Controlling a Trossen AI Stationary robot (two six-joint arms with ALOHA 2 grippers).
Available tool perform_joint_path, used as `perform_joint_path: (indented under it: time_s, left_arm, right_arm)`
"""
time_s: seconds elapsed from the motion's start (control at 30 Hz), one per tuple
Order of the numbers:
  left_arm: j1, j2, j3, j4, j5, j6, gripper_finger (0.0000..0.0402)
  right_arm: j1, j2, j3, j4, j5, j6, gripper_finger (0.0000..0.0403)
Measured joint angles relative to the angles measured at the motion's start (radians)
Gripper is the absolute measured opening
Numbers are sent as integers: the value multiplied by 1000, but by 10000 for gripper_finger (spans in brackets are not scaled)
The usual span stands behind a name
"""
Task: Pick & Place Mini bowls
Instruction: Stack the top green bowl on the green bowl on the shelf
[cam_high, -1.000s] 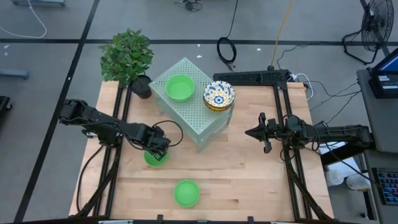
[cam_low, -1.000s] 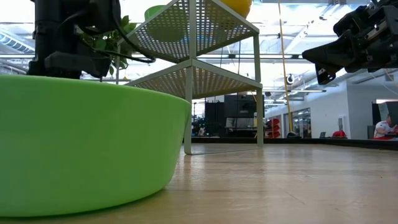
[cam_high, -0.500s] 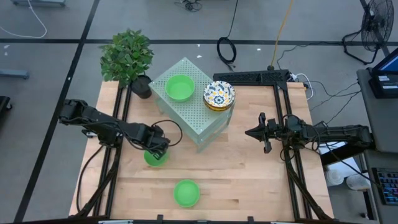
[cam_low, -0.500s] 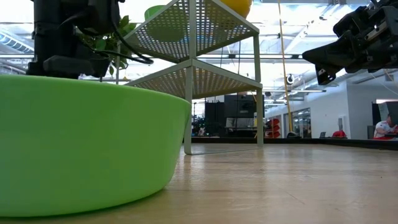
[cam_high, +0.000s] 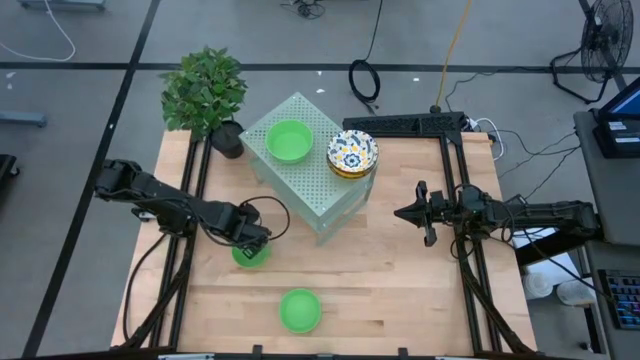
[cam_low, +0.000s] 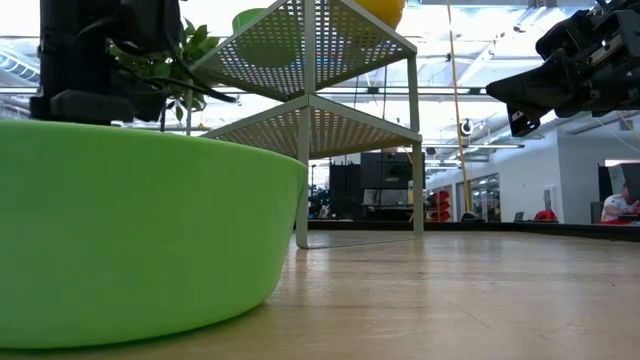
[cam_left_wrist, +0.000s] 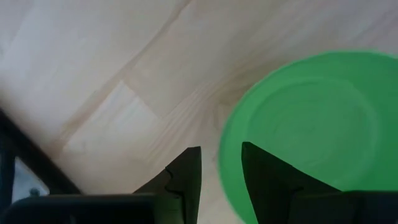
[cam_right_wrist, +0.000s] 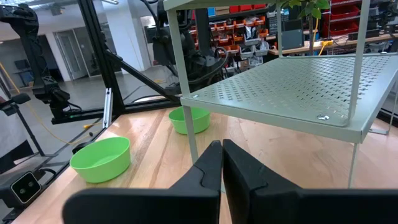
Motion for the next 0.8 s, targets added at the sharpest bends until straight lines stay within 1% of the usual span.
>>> perform_joint_path:
  time_s: [0.33, 0.6, 0.8]
  left_arm:
    - [-13, 0, -3, -10, 3, -60, 120]
    - [-13, 0, -124, 54, 54, -102, 120]
    - [-12, 0, -142, 79, 92, -126, 120]
  right_arm:
    - [0, 0, 0, 0, 0, 0, 0]
    - [0, 0, 0, 0, 0, 0, 0]
    - [0, 0, 0, 0, 2, 0, 0]
